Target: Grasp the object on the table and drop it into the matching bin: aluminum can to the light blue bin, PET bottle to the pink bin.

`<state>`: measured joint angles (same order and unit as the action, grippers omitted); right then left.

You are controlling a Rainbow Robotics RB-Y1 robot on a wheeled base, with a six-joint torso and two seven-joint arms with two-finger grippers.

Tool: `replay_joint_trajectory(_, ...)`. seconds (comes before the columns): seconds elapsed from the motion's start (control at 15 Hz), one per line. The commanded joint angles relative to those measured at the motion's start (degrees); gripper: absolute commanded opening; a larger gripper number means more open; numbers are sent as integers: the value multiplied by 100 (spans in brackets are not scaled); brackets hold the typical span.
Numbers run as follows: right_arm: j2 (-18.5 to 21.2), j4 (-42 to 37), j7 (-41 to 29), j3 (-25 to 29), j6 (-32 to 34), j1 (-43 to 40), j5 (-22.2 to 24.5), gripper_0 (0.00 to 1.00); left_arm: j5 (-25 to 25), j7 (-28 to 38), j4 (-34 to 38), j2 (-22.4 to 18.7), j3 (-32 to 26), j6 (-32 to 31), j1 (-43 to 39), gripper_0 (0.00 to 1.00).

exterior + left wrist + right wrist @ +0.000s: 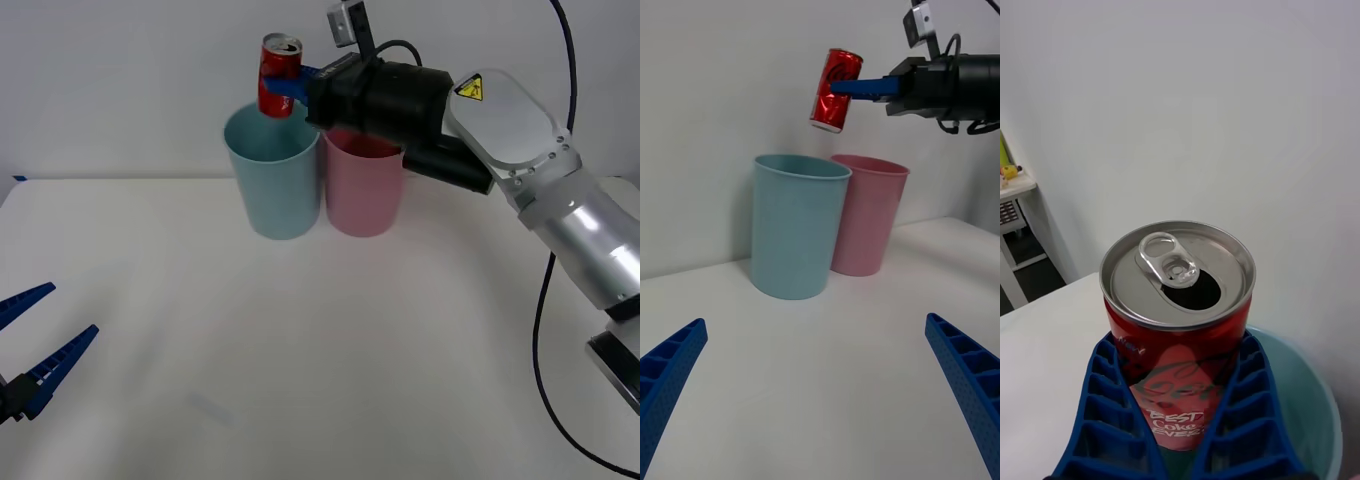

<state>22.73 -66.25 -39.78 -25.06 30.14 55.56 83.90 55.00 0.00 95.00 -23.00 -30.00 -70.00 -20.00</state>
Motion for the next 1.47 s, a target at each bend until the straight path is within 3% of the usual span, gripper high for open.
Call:
replay_joint_trajectory(0.07, -234, 596, 94, -245, -395, 359, 4, 0, 0, 0, 0, 0, 0, 0, 0, 100)
replay_joint_trajectory(0.4, -630, 1624, 296, -527, -878, 886, 21, 0, 0, 0, 0, 0, 0, 0, 0, 100)
replay_joint_trajectory(0.73, -691, 1686, 313, -553, -957, 904, 4, 0, 0, 0, 0, 0, 0, 0, 0, 100)
replay_joint_trajectory(0.8, -691, 1686, 313, -553, -957, 904, 4, 7, 0, 0, 0, 0, 0, 0, 0, 100)
replay_joint_trajectory(0.87, -691, 1677, 322, -553, -957, 904, 4, 57, 0, 0, 0, 0, 0, 0, 0, 100)
replay_joint_trajectory(0.93, -691, 1686, 313, -553, -957, 904, -14, 100, 0, 0, 0, 0, 0, 0, 0, 100)
replay_joint_trajectory(1.47, -507, 1290, 480, -553, -957, 693, -243, 100, 0, 0, 0, 0, 0, 0, 0, 100)
